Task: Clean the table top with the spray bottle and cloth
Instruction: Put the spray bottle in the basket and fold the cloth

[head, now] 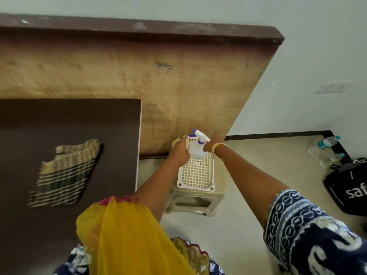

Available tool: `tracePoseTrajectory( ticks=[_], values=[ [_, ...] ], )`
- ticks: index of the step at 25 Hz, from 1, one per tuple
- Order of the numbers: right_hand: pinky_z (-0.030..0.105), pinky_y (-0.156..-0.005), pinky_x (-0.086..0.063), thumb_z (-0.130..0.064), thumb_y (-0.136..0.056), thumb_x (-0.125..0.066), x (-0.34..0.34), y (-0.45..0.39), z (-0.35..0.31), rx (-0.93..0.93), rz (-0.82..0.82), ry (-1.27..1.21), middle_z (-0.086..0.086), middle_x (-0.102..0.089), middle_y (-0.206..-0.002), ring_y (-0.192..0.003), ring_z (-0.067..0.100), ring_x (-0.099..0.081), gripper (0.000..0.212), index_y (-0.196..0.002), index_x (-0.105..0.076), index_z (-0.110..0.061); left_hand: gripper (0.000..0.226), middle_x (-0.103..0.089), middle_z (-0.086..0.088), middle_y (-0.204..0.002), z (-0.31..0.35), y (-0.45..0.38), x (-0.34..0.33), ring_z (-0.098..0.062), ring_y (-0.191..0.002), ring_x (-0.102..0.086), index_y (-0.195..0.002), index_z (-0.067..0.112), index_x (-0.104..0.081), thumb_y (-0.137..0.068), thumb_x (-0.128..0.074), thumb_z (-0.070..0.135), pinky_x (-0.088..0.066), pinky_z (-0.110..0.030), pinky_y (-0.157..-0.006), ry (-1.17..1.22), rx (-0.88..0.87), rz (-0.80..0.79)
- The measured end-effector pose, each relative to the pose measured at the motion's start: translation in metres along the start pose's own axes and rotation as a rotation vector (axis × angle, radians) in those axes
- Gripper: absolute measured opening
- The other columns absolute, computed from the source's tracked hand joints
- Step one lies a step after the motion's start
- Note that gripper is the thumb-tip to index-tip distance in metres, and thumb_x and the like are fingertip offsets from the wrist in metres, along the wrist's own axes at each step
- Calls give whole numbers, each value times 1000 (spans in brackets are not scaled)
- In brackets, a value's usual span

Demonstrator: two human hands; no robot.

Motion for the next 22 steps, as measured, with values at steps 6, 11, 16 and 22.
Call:
tracePoseTrajectory(
  ticks=[6,11,16,22],
  values=[
    [33,-91,-51,-11,-89,-64,1,86,-71,179,-190,300,15,-59,-123,-113,29,-59,48,-134,-48,-1,62,-39,-11,-152,14,74,65,-27,-136,-42,-152,17,-28,-96,-43,-3,-39,-36,-108,-4,79,137],
    [36,-91,-51,-19,-87,-67,-61,116,-136,318,-191,251,12,-65,-121,-110,30,-62,41,-124,-61,-3,53,-44,-17,-144,-40,114,131,-31,-132,-44,-147,12,-35,-96,-44,0,-40,-35,-101,-49,96,270],
    [35,-100,-48,-16,-85,-67,-146,148,-185,282,-211,98,12,-57,-133,-123,31,-55,55,-136,-50,-8,50,-49,-20,-140,-124,153,199,-34,-130,-46,-142,3,-41,-93,-47,-3,-38,-35,-105,-47,171,351],
    [42,-92,-53,-19,-75,-74,-241,152,-221,147,-322,-76,14,-62,-121,-112,34,-61,62,-130,-49,-6,56,-47,-19,-139,-197,172,257,-34,-126,-49,-145,12,-40,-91,-52,1,-41,-41,-107,-51,241,326]
  ],
)
Point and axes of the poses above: each hand's wrist, its own y-axis away from the middle knuckle, its own x-axis out of the back of the hand, z = x × y, the point moved 2 cm from there along -y, towards the middle knuckle
